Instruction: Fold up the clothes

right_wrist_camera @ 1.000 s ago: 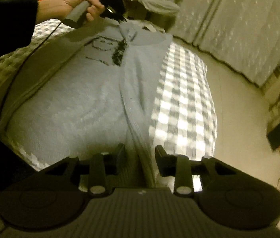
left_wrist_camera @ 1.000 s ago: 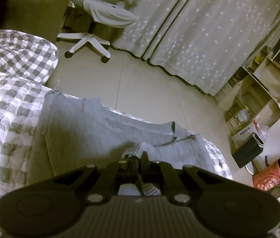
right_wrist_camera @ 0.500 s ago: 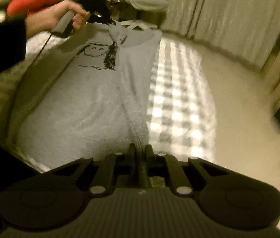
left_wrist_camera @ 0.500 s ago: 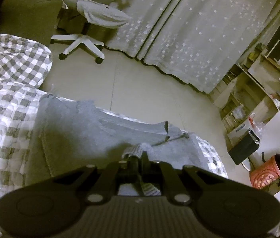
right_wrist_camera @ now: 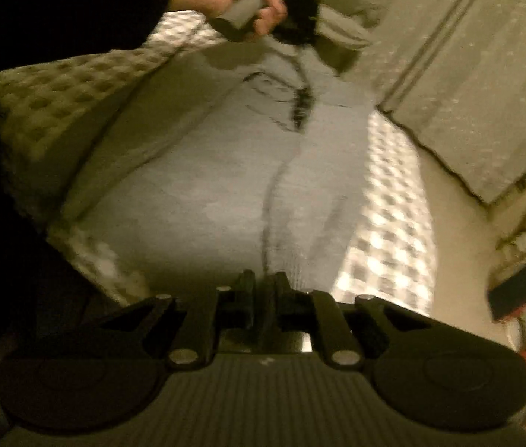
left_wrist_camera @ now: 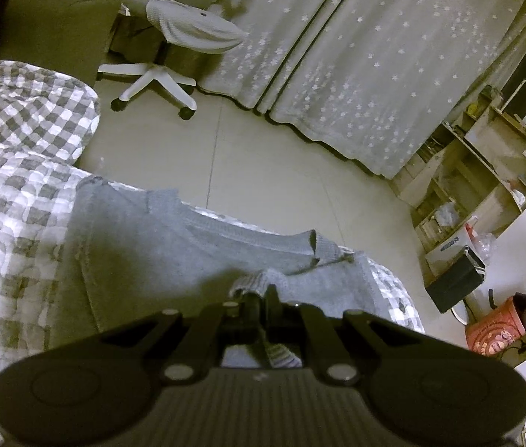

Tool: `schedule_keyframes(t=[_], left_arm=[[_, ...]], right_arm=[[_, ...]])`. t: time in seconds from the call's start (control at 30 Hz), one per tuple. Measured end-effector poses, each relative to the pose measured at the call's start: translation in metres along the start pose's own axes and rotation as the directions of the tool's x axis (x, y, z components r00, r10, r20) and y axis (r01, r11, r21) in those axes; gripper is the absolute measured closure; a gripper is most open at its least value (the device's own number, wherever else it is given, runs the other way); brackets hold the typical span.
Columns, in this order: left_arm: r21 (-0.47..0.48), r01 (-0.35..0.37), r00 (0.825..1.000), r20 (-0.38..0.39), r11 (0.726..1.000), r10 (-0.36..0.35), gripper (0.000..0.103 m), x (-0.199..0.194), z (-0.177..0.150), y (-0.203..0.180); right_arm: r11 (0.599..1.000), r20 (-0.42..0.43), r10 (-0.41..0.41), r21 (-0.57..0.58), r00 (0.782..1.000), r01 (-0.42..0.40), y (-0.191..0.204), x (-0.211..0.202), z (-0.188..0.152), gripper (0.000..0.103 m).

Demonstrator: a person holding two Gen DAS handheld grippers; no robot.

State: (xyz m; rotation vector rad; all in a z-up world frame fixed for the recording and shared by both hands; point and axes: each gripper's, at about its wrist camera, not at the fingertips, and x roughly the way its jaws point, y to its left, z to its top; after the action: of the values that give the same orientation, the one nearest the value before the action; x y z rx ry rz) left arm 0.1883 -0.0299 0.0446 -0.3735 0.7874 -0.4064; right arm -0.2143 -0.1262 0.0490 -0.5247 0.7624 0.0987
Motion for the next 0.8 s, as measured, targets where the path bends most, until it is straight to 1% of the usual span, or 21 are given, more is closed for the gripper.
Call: schedule_keyframes(t=[0.03,0.1,0.17,0.2,0.23,0.3,0.37,0.47,0.53,0.6,0.67,0.8], left_arm=[[-0.003,0.000,1.000,0.000,1.000,0.000,0.101,0.000,0.000,0.000],[-0.002,-0.003,1.000,0.000,1.000,0.003,0.101,0.000,0.000,0.000],[-0.001,-0.007,1.000,-0.001,1.000,0.007,0.101,0.000,-0.001,-0.001],[0.000,-0.007,1.000,-0.001,1.000,0.007,0.101,0.001,-0.001,-0.001],[-0.001,-0.007,1.000,-0.001,1.000,0.007,0.101,0.000,-0.001,-0.001],[-0.004,-0.004,1.000,0.000,1.000,0.004,0.101,-0.001,0.000,-0.001],[-0.009,0.001,1.000,0.002,1.000,-0.001,0.101,-0.001,0.001,-0.001],[-0.013,0.001,1.000,0.002,1.000,-0.001,0.101,0.000,0.002,0.000],[-0.009,-0.005,1.000,0.004,1.000,0.005,0.101,0.000,0.002,0.000],[-0.007,-0.010,1.000,0.007,1.000,0.010,0.101,0.000,0.002,0.000],[-0.010,-0.013,1.000,0.006,1.000,0.013,0.101,0.001,0.002,0.002],[-0.009,-0.003,1.000,0.031,1.000,0.003,0.101,-0.004,0.003,0.005]], right_arm=[[1.000,-0.002,-0.014,-0.005,1.000,0.014,0.002,0.002,-0.001,0.083],[0.999,-0.008,-0.035,-0.022,0.999,0.035,0.005,0.007,-0.004,0.083],[0.996,-0.012,-0.077,-0.047,0.997,0.077,0.006,0.014,-0.006,0.084],[0.993,-0.013,-0.101,-0.062,0.995,0.100,0.008,0.017,-0.007,0.089],[0.993,-0.011,-0.097,-0.068,0.995,0.096,0.008,0.016,-0.008,0.094],[0.995,0.000,-0.079,-0.063,0.997,0.079,0.006,0.011,-0.008,0.096],[0.999,0.026,-0.045,-0.003,0.999,0.045,-0.001,-0.001,-0.003,0.096],[0.999,0.071,-0.012,0.054,0.997,0.008,-0.003,-0.017,0.009,0.096],[0.991,0.082,0.066,0.113,0.994,-0.075,-0.004,-0.017,0.013,0.096],[0.972,0.087,0.143,0.175,0.986,-0.157,-0.001,-0.012,0.017,0.096],[0.967,0.070,0.168,0.181,0.983,-0.178,0.011,0.000,0.015,0.096],[0.978,0.033,0.145,0.148,0.989,-0.148,0.023,0.009,0.008,0.097]])
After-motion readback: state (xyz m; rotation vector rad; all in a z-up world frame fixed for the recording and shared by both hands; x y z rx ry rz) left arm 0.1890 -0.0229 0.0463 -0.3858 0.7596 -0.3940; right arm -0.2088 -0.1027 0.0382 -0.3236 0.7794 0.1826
